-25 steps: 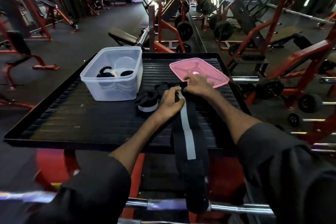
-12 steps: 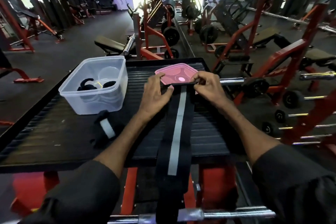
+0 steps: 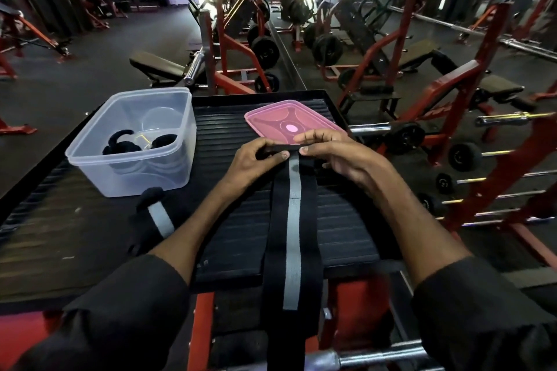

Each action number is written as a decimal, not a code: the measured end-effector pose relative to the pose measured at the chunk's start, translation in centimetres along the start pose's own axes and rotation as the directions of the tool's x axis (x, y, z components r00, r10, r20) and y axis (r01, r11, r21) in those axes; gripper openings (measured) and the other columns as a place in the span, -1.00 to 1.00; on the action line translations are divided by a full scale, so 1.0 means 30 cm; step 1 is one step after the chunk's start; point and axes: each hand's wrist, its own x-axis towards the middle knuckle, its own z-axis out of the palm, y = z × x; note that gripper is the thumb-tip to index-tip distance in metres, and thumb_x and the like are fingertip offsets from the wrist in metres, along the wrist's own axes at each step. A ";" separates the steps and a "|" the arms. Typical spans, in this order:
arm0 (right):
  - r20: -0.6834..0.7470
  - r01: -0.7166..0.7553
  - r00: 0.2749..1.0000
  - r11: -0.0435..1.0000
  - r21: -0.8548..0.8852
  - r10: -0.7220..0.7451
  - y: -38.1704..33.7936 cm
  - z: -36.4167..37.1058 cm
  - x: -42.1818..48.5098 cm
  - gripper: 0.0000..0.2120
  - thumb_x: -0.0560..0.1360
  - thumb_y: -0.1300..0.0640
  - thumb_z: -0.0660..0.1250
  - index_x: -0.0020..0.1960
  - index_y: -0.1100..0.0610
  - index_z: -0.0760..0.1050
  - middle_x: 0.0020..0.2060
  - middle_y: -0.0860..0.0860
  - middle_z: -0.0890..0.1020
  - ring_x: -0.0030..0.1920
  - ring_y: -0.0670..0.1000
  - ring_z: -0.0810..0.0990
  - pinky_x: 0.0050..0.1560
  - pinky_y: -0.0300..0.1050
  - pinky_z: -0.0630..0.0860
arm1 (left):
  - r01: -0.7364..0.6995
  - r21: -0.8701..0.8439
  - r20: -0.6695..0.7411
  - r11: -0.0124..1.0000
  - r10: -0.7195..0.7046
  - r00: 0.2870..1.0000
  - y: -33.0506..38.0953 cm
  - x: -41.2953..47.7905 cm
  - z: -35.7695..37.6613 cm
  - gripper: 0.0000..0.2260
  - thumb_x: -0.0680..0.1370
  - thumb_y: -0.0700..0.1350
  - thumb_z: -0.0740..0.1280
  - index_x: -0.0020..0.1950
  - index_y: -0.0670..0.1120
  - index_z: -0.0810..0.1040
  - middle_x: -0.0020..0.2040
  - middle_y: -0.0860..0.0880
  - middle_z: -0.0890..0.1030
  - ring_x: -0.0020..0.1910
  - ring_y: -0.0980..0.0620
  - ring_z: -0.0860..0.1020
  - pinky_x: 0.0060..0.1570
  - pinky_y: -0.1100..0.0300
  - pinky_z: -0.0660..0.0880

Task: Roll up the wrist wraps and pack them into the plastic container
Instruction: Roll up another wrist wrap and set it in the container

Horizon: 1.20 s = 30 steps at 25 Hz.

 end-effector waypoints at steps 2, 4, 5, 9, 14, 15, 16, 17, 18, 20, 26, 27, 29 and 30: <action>-0.012 0.006 1.000 0.992 0.125 -0.004 -0.003 0.016 0.021 -0.72 0.49 0.21 0.44 0.20 0.05 0.63 -0.01 0.03 0.64 -0.12 -0.04 0.59 -0.05 -0.13 0.46 | 0.041 -0.128 -0.004 0.991 -0.042 0.999 -0.005 0.002 -0.010 -0.80 0.51 -0.11 0.52 0.09 -0.15 0.67 -0.06 0.00 0.71 -0.12 0.10 0.65 -0.08 0.14 0.58; -0.055 -0.023 0.998 0.979 0.201 0.035 0.013 0.021 0.044 -0.70 0.47 0.13 0.46 0.20 0.03 0.65 0.02 0.10 0.54 -0.02 0.11 0.50 0.09 -0.02 0.45 | 0.093 -0.244 0.018 0.965 -0.091 0.996 0.005 -0.003 -0.009 -0.80 0.51 -0.19 0.51 0.10 -0.21 0.66 -0.12 0.03 0.68 -0.20 0.16 0.61 -0.18 0.27 0.53; -0.079 -0.037 0.995 0.980 0.197 0.053 0.025 0.019 0.051 -0.74 0.45 0.10 0.47 0.14 -0.01 0.67 0.04 0.11 0.51 0.04 0.12 0.45 0.13 0.04 0.42 | 0.106 -0.287 0.031 0.952 -0.101 0.994 0.012 -0.007 -0.006 -0.78 0.51 -0.22 0.51 0.12 -0.25 0.64 -0.11 0.00 0.67 -0.19 0.15 0.62 -0.18 0.29 0.54; -0.076 -0.090 0.993 0.995 0.048 0.094 0.044 0.029 0.050 -0.82 0.49 -0.02 0.44 0.09 -0.04 0.62 -0.03 0.01 0.57 -0.02 0.05 0.50 0.02 -0.07 0.45 | 0.161 -0.362 0.078 0.918 -0.142 0.987 0.026 -0.013 0.002 -0.72 0.49 -0.27 0.50 0.17 -0.28 0.60 -0.08 -0.01 0.67 -0.16 0.17 0.64 -0.20 0.32 0.55; -0.081 -0.035 0.996 0.986 -0.162 0.022 0.050 0.049 0.038 -0.84 0.59 -0.07 0.36 0.02 0.01 0.56 -0.17 -0.08 0.58 -0.16 -0.10 0.48 -0.13 -0.17 0.41 | 0.200 -0.367 0.082 0.909 -0.182 0.980 0.008 -0.026 -0.006 -0.72 0.51 -0.23 0.50 0.19 -0.22 0.61 0.00 -0.02 0.67 -0.01 0.06 0.61 -0.07 0.21 0.53; -0.074 0.028 0.996 0.983 -0.182 -0.042 0.057 0.049 0.033 -0.84 0.60 -0.04 0.36 0.03 0.05 0.58 -0.12 -0.04 0.61 -0.11 -0.08 0.52 -0.11 -0.18 0.43 | 0.208 -0.339 0.090 0.917 -0.188 0.978 0.006 -0.025 -0.008 -0.72 0.51 -0.23 0.49 0.21 -0.21 0.60 0.01 -0.02 0.66 -0.02 0.08 0.62 -0.08 0.22 0.55; -0.063 0.102 0.991 0.978 -0.180 -0.115 0.064 0.050 0.028 -0.83 0.62 0.04 0.36 0.07 0.14 0.60 -0.07 0.03 0.64 -0.06 -0.06 0.55 -0.08 -0.19 0.47 | 0.213 -0.299 0.113 0.930 -0.187 0.976 0.006 -0.022 -0.009 -0.72 0.52 -0.24 0.48 0.23 -0.20 0.59 0.00 -0.02 0.66 -0.03 0.11 0.62 -0.09 0.25 0.57; -0.051 0.174 0.982 0.971 -0.166 -0.185 0.068 0.051 0.024 -0.81 0.62 0.14 0.37 0.11 0.26 0.60 -0.03 0.10 0.65 -0.03 -0.04 0.58 -0.03 -0.21 0.51 | 0.216 -0.259 0.149 0.941 -0.182 0.972 0.007 -0.019 -0.010 -0.73 0.54 -0.26 0.46 0.23 -0.20 0.57 -0.03 0.01 0.66 -0.06 0.15 0.62 -0.11 0.27 0.58; -0.040 0.230 0.970 0.961 -0.156 -0.239 0.071 0.052 0.021 -0.80 0.61 0.22 0.37 0.14 0.35 0.58 -0.01 0.15 0.65 -0.01 -0.02 0.59 0.01 -0.23 0.52 | 0.212 -0.224 0.191 0.951 -0.170 0.967 0.007 -0.017 -0.013 -0.75 0.56 -0.27 0.43 0.23 -0.20 0.56 -0.10 0.06 0.67 -0.11 0.19 0.62 -0.13 0.29 0.57; -0.022 0.300 0.952 0.941 -0.157 -0.307 0.067 0.055 0.014 -0.80 0.59 0.30 0.38 0.16 0.40 0.57 -0.01 0.17 0.66 -0.01 -0.01 0.62 0.05 -0.23 0.55 | 0.179 -0.182 0.230 0.967 -0.135 0.964 0.009 -0.018 -0.019 -0.79 0.57 -0.29 0.41 0.21 -0.19 0.56 -0.16 0.10 0.68 -0.16 0.22 0.62 -0.14 0.31 0.55; -0.014 0.158 0.987 0.987 -0.024 -0.159 0.044 0.062 -0.003 -0.74 0.53 0.38 0.40 0.21 0.28 0.58 -0.04 0.06 0.70 -0.03 -0.06 0.66 0.01 -0.20 0.53 | -0.030 0.100 0.026 0.995 0.027 0.999 0.011 -0.025 -0.018 -0.77 0.49 -0.23 0.51 0.10 -0.03 0.65 -0.04 -0.01 0.71 -0.07 0.09 0.64 0.03 0.22 0.56; -0.026 0.079 0.997 0.995 0.053 -0.078 0.033 0.059 -0.004 -0.74 0.52 0.36 0.40 0.19 0.19 0.61 -0.08 -0.01 0.72 -0.06 -0.07 0.66 0.00 -0.16 0.50 | -0.049 0.121 0.012 0.991 0.048 0.999 0.014 -0.027 -0.013 -0.77 0.48 -0.22 0.52 0.12 -0.06 0.66 -0.04 0.00 0.71 -0.08 0.09 0.63 0.03 0.24 0.55; -0.042 -0.007 0.999 0.970 0.245 0.018 0.025 0.052 0.003 -0.75 0.52 0.30 0.40 0.16 0.10 0.63 -0.11 -0.03 0.74 -0.05 -0.02 0.66 0.12 -0.03 0.52 | -0.082 0.143 -0.007 0.986 0.084 0.996 0.020 -0.031 -0.004 -0.75 0.48 -0.21 0.52 0.14 -0.10 0.67 -0.05 -0.01 0.70 -0.10 0.08 0.62 0.00 0.26 0.56; -0.058 -0.022 0.998 0.953 0.302 0.041 0.023 0.053 0.006 -0.77 0.52 0.26 0.41 0.16 0.11 0.63 -0.09 0.01 0.74 -0.03 0.02 0.66 0.15 0.01 0.53 | -0.100 0.140 -0.017 0.985 0.103 0.995 0.019 -0.032 -0.003 -0.75 0.48 -0.22 0.53 0.14 -0.11 0.68 -0.07 0.01 0.69 -0.12 0.08 0.61 -0.01 0.28 0.55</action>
